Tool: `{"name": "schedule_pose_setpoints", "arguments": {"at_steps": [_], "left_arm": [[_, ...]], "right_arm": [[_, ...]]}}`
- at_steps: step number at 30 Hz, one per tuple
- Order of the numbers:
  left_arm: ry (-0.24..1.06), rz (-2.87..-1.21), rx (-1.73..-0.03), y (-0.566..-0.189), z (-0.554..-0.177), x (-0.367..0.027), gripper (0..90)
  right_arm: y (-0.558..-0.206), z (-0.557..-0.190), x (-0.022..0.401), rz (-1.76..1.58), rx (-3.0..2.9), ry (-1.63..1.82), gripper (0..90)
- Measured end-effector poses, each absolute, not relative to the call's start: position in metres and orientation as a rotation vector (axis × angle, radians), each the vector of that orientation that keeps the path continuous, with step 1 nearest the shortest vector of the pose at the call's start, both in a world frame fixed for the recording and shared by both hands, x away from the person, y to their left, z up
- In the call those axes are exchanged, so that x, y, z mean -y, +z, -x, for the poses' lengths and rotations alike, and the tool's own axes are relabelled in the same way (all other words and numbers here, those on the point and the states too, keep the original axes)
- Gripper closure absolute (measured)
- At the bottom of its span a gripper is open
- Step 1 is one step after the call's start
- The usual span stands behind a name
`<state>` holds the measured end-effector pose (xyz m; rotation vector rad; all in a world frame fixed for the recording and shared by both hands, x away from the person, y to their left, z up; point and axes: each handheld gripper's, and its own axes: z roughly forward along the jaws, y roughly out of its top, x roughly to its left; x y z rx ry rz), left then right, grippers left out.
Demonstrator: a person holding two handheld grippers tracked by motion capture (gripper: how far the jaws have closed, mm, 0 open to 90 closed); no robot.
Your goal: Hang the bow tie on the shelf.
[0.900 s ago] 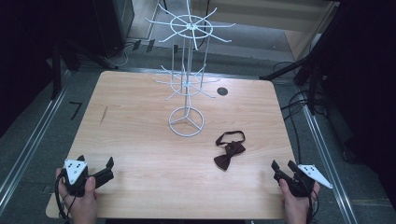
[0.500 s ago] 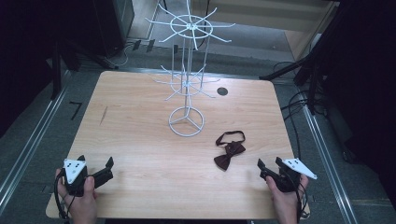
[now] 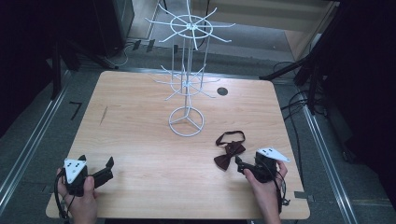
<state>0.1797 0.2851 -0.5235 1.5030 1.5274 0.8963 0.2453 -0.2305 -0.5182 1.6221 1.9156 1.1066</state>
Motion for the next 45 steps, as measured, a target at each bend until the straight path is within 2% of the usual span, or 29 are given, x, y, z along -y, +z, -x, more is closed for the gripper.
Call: {"name": "schedule_pose_setpoints", "arguments": {"at_steps": [4,8,21,22,23,24,25,26,33,36,39,40,41,42,44,45], "left_arm": [[0.894,-1.501,-1.529,-0.524,-0.18,-0.285,5.6],[0.89,-1.501,-1.53,-0.524,-0.18,-0.285,5.6],[0.895,-1.506,-1.542,-0.524,-0.184,-0.285,6.6],[0.896,-1.505,-1.539,-0.524,-0.184,-0.285,6.7],[0.896,-1.505,-1.539,-0.524,-0.184,-0.285,6.7],[0.891,-1.506,-1.541,-0.524,-0.184,-0.285,6.7],[0.891,-1.506,-1.541,-0.524,-0.184,-0.285,6.7],[0.884,-1.508,-1.543,-0.524,-0.184,-0.286,6.7],[0.89,-1.514,-1.54,-0.524,-0.185,-0.285,6.8],[0.888,-1.518,-1.543,-0.524,-0.185,-0.285,6.9],[0.887,-1.516,-1.545,-0.524,-0.185,-0.285,6.9],[0.887,-1.516,-1.543,-0.524,-0.185,-0.285,6.9],[0.887,-1.516,-1.543,-0.524,-0.185,-0.285,6.9],[0.885,-1.514,-1.545,-0.524,-0.185,-0.285,6.9],[0.884,-1.514,-1.546,-0.524,-0.185,-0.285,6.9],[0.883,-1.515,-1.545,-0.524,-0.185,-0.285,6.9]], "right_arm": [[-0.517,-0.254,0.216,-1.613,-1.967,1.084,9.1],[-0.515,-0.266,0.207,-1.645,-1.988,1.071,8.1],[-0.518,-0.303,0.198,-1.8,-1.965,0.95,16.0],[-0.52,-0.307,0.195,-1.803,-1.985,0.945,21.5],[-0.52,-0.307,0.195,-1.803,-1.985,0.945,21.5],[-0.521,-0.31,0.192,-1.793,-2.007,0.933,26.9],[-0.521,-0.31,0.192,-1.793,-2.007,0.933,26.9],[-0.523,-0.312,0.188,-1.784,-2.023,0.91,31.6],[-0.527,-0.313,0.184,-1.802,-2.012,0.895,38.2],[-0.527,-0.311,0.183,-1.792,-2.017,0.883,43.8],[-0.526,-0.31,0.182,-1.766,-2.047,0.862,53.4],[-0.526,-0.31,0.181,-1.736,-2.057,0.828,61.0],[-0.526,-0.31,0.181,-1.736,-2.057,0.828,61.0],[-0.526,-0.31,0.183,-1.74,-2.059,0.845,69.8],[-0.526,-0.31,0.184,-1.745,-2.058,0.854,72.8],[-0.526,-0.309,0.185,-1.737,-2.051,0.883,80.4]]}}
